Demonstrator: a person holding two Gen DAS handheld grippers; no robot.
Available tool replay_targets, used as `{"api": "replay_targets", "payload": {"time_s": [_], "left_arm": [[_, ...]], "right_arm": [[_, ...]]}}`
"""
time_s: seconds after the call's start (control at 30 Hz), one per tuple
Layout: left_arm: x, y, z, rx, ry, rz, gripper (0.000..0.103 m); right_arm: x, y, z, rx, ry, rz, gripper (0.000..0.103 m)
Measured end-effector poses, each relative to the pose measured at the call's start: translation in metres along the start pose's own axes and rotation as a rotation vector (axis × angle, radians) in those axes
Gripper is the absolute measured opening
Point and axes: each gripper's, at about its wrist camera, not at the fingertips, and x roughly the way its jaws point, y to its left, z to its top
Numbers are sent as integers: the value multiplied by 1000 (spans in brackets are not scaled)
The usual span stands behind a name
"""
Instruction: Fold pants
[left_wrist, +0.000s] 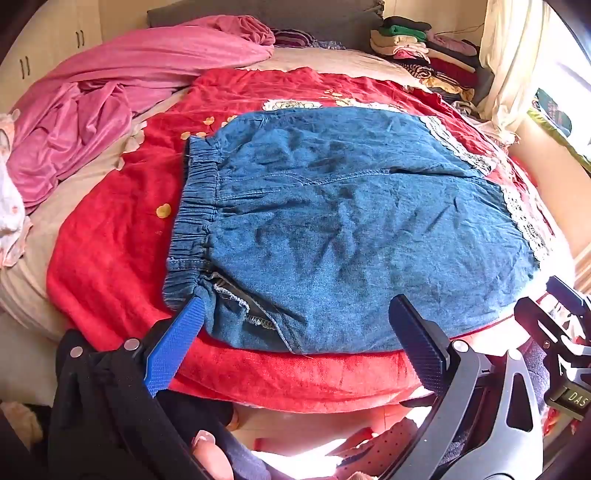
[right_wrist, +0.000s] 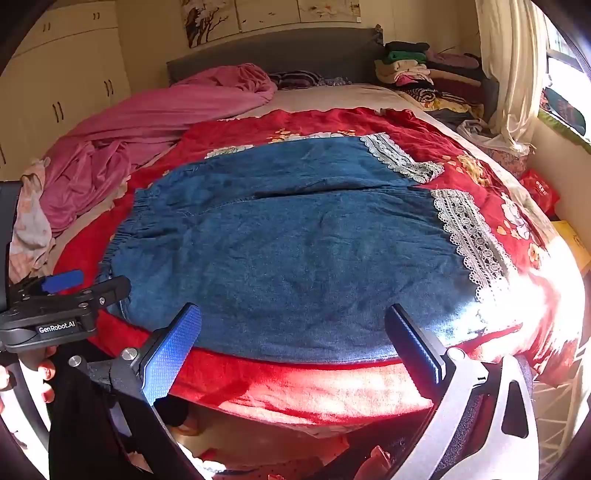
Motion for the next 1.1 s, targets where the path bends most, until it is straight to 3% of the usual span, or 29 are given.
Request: {"api": "replay_targets", "payload": {"time_s": [0.23,0.43,1.1], "left_arm": [[6,-7,2,18,19,10,94],[-6,-10,-3,15,-16,-34,94],[-12,-10,-2,16,-28,-41,94]], "right_arm": [[-8,1,2,-1,-8,-13,99],[-14,4,2,-9,-28,-23,99],[-17,3,1,-7,-34,-25,99]]}}
